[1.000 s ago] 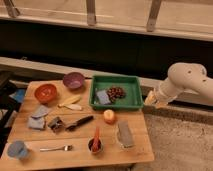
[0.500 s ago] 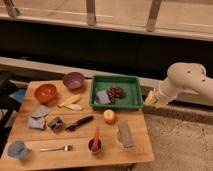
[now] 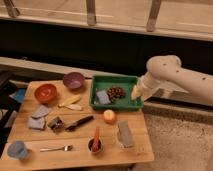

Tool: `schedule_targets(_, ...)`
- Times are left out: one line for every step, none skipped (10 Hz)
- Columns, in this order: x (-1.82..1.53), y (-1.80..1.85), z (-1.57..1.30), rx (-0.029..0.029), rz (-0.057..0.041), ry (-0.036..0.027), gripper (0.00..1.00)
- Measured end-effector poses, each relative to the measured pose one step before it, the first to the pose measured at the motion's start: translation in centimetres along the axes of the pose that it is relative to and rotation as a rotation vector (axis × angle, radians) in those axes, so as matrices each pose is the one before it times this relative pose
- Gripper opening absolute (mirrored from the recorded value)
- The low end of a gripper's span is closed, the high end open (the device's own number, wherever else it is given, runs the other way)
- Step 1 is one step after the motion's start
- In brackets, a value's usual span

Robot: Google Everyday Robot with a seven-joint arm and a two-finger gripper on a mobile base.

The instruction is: Place apple in plastic cup

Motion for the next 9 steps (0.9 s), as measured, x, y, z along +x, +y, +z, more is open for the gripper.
schedule_targets(0.031, 1.577, 0.596, -0.00085, -0.03406, -0.00407, 0.47)
schedule_targets(-0.040, 0.558, 0.052, -0.00444, -0.00773, -0.00292, 0.47)
schedule_targets(0.003, -0.525, -0.078, 0.00762, 0.00304, -0.00269, 0.47)
schedule_targets(0.037, -0.080, -0.007, 0.00012, 0.00150, 0.00021, 0.48)
schedule_targets(-0.053, 0.328, 0.033, -0.00253, -0.00420, 0.00071, 0.49)
schedule_targets(0.107, 0.046, 0.150, 0.00031, -0.00230, 0.00649, 0.49)
schedule_targets(0.442, 0.143, 0.314, 0.00484, -0.01036, 0.02248, 0.55)
schedule_targets(0.588, 0.880, 0.451, 0.00429, -0.01950, 0.02122, 0.63)
schedule_targets(0.690, 1.081, 0.306, 0.00561, -0.01503, 0.01725, 0.72)
